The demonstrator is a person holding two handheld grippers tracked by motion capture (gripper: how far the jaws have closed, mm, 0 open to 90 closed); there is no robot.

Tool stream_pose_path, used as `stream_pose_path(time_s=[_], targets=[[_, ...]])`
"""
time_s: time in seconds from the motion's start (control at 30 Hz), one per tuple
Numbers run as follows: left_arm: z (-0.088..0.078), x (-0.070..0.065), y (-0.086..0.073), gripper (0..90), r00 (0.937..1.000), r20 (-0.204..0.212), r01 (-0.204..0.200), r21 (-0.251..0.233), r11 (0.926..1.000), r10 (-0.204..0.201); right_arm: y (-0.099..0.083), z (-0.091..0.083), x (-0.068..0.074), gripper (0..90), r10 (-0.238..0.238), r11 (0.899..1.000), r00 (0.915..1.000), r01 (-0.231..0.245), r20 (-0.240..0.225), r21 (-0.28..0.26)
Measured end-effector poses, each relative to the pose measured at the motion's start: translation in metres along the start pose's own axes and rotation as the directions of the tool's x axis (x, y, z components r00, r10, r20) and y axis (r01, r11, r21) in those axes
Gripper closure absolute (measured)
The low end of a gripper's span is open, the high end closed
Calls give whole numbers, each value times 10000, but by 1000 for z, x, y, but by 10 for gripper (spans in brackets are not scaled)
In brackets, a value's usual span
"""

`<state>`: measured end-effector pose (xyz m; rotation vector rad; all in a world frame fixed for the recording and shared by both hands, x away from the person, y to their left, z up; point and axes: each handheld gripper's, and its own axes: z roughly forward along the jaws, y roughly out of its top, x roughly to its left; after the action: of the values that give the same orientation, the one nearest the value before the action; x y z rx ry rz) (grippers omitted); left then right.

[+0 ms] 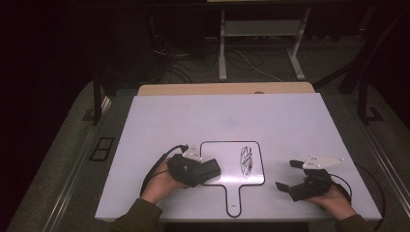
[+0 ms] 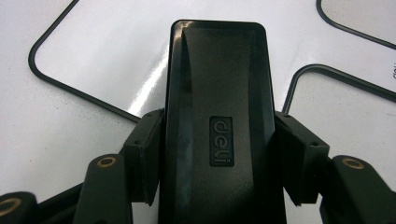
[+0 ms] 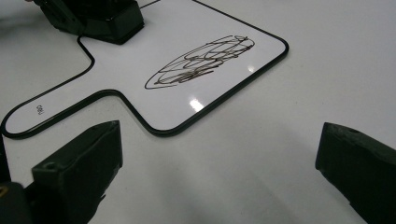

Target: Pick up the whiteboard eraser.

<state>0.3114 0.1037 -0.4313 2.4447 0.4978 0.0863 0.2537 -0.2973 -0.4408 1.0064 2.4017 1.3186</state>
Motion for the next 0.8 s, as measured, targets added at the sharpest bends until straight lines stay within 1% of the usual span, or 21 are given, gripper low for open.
stream_pose_path(time_s=[0.2, 0.27, 0.3, 0.5, 0.57, 0.63, 0.67, 0.73, 0.8], targets=[[0, 1, 0, 385, 10000, 92, 28, 11, 10000, -28, 0, 0, 0, 0, -30, 10000, 10000, 30, 0, 36], [-1, 4, 0, 385, 9993, 233, 284, -18, 9996, -283, 0, 0, 0, 0, -20, 10000, 10000, 20, -1, 41], [-1, 4, -1, 386, 9994, 256, 248, -40, 9997, -247, 0, 0, 0, 0, -24, 10000, 10000, 24, 0, 31], [-1, 3, -1, 386, 9996, 161, 233, -77, 9997, -231, -1, 0, 0, 0, -63, 10000, 10000, 63, 0, 45], [-2, 3, -1, 386, 9994, 159, 299, -108, 9995, -297, -1, 0, 0, 0, -28, 10000, 10000, 28, -1, 64], [-2, 2, -1, 386, 9988, 144, 467, -104, 9989, -465, -1, 0, 0, 0, -52, 10000, 10000, 52, -5, 51], [-4, 3, 0, 387, 9994, 63, 355, -174, 9992, -354, -1, 0, 0, 0, -59, 10000, 10000, 59, -1, 53], [-6, 2, 0, 387, 9991, 23, 435, -411, 9982, -434, -1, 0, 0, 0, -58, 10000, 10000, 58, -7, 59], [-8, 2, 1, 387, 9985, 82, 543, -649, 9964, -538, -1, 1, 0, 0, -53, 10000, 10000, 54, -8, 74]])
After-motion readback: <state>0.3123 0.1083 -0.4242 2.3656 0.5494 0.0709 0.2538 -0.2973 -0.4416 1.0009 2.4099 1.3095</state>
